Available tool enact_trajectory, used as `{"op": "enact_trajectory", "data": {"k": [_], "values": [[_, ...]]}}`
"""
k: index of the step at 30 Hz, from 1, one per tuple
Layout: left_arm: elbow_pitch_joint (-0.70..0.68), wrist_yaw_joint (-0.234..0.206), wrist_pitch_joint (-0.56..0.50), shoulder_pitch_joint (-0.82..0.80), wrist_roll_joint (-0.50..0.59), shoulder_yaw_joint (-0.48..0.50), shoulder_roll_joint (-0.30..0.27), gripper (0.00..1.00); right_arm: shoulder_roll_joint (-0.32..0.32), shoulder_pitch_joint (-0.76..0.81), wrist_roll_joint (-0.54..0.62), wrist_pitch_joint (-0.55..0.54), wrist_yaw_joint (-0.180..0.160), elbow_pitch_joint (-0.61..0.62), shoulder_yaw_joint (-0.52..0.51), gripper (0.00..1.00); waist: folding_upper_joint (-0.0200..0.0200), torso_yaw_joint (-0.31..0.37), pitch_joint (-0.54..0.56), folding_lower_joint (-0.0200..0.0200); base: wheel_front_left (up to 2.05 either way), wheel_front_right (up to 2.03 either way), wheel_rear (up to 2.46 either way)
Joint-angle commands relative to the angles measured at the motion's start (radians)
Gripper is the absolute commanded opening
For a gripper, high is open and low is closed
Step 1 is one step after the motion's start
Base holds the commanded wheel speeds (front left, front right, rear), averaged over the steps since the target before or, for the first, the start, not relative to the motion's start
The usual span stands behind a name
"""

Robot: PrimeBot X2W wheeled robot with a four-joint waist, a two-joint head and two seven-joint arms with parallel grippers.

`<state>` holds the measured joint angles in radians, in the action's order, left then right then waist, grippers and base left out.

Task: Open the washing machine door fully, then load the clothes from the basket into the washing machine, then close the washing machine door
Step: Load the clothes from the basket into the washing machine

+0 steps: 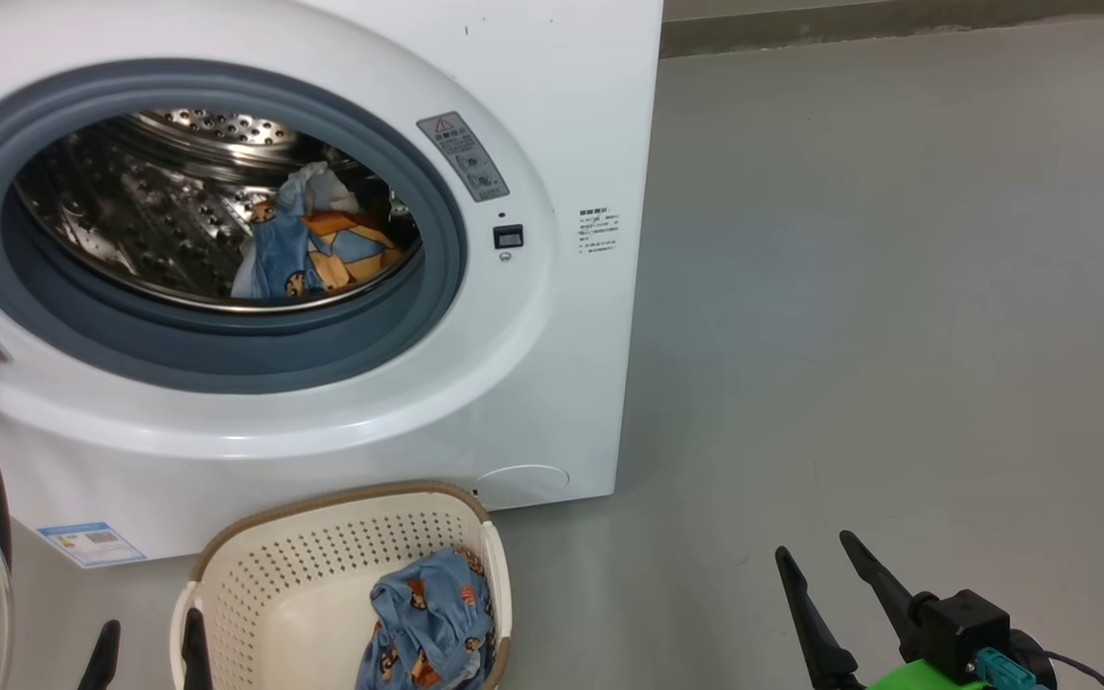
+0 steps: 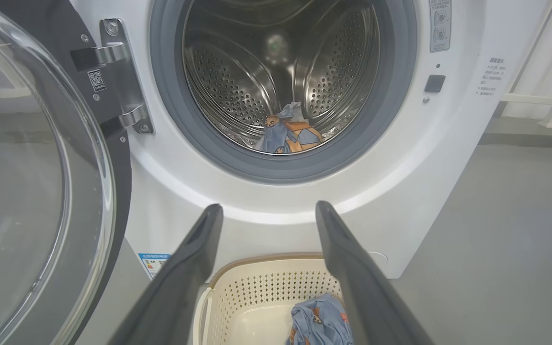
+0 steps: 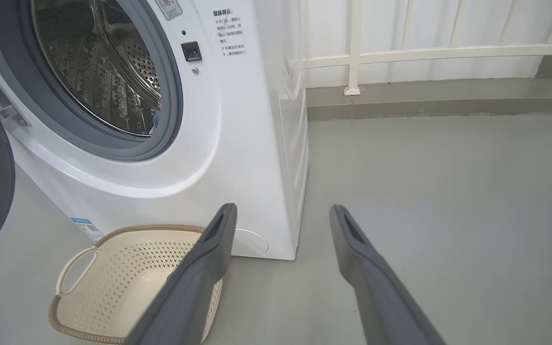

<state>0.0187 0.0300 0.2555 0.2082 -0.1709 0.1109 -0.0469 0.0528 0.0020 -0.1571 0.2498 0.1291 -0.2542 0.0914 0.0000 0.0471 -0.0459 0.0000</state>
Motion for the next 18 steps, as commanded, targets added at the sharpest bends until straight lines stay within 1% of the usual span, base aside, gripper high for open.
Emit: {"op": "enact_trajectory", "data": {"k": [1, 18], "values": [[-0.016, -0.007, 0.006, -0.009, 0.009, 0.030, -0.003, 1.00, 0.005, -0.008, 0.015, 0.012, 0.002, 0.027, 0.024, 1.00, 0.0000, -0.001, -0.001, 0.0000, 0.00, 0.00, 0.00], [0.002, -0.013, 0.006, 0.005, 0.016, 0.006, -0.003, 1.00, 0.002, -0.008, 0.018, 0.012, 0.002, 0.039, 0.008, 1.00, 0.0000, -0.015, -0.007, 0.0000, 0.00, 0.00, 0.00]]}}
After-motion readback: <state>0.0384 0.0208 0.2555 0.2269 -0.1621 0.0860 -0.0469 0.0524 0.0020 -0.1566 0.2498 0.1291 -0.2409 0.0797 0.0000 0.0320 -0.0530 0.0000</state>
